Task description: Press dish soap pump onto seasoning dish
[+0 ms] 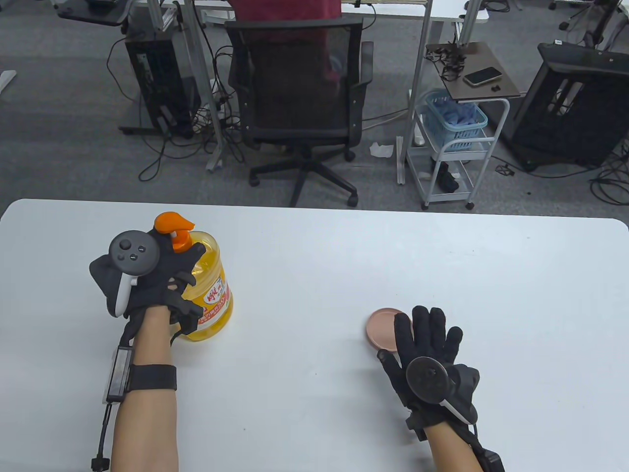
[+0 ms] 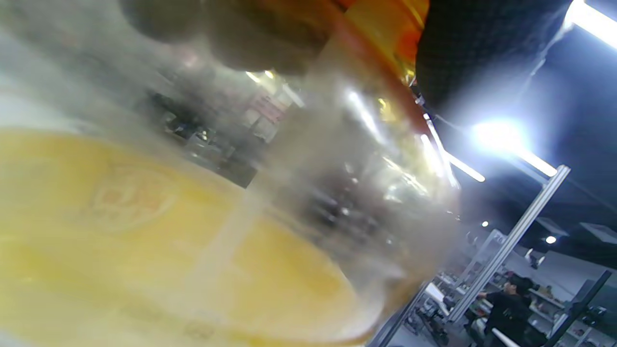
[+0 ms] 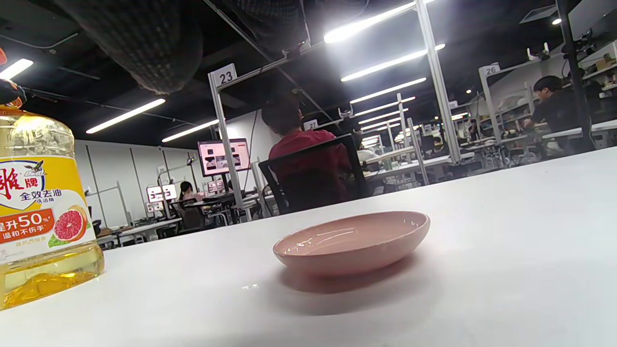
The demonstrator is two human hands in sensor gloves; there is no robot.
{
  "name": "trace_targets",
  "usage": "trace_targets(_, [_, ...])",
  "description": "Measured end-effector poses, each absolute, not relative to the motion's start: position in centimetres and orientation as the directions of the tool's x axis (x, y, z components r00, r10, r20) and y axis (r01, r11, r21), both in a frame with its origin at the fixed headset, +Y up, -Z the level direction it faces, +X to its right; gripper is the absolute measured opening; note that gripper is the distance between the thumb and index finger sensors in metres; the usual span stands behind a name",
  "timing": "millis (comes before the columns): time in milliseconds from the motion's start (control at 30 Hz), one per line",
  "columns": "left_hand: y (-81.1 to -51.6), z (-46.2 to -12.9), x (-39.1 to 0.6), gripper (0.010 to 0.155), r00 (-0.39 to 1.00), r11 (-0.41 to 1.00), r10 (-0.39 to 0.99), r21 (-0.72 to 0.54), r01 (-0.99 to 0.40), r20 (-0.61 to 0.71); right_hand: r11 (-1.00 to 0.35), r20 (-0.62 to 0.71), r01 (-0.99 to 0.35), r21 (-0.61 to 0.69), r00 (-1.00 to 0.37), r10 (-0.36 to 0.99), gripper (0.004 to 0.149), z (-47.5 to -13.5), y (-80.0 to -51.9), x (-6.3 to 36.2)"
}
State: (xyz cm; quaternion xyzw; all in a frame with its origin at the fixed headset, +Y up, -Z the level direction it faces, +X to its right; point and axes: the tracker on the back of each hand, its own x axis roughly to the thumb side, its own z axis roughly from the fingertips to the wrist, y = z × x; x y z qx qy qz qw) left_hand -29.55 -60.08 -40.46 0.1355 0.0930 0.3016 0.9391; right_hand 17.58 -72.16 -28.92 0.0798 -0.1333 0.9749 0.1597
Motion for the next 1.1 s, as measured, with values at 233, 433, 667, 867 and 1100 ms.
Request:
trace_targets(233, [-58.7, -39.2, -24.8, 0.085, 0.822, 0.784, 0.569, 0.298, -0.544, 0.005, -0.914, 0.190, -0.333, -0.234, -0.937, 0.292, 0.077, -28.9, -72.2, 17.7])
trace_targets(433, [-58.7, -38.3, -19.8, 0.084, 0.849, 0.804, 0.524, 0.292, -0.519, 0.068, -0.912, 0.189, -0.335, -0.236, -0.937, 0.295, 0.077, -28.9, -72.2, 17.7])
trace_targets(667, [-59.5, -37.7, -15.2, 0.083, 0.846, 0.803, 0.521, 0.274, -0.530, 0.111, -0.911, 0.186, -0.340, -0.235, -0.935, 0.301, 0.077, -29.0, -72.3, 17.9])
trace_targets(867, [-60.3, -37.2, -11.7, 0.085, 0.857, 0.815, 0.501, 0.265, -0.515, 0.121, -0.913, 0.178, -0.336, -0.230, -0.937, 0.300, 0.077, -28.9, -72.3, 17.9])
trace_targets(1100, [-60.7, -37.1, -9.9, 0.086, 0.870, 0.828, 0.478, 0.270, -0.492, 0.119, -0.911, 0.178, -0.341, -0.232, -0.935, 0.305, 0.077, -28.9, -72.3, 18.1])
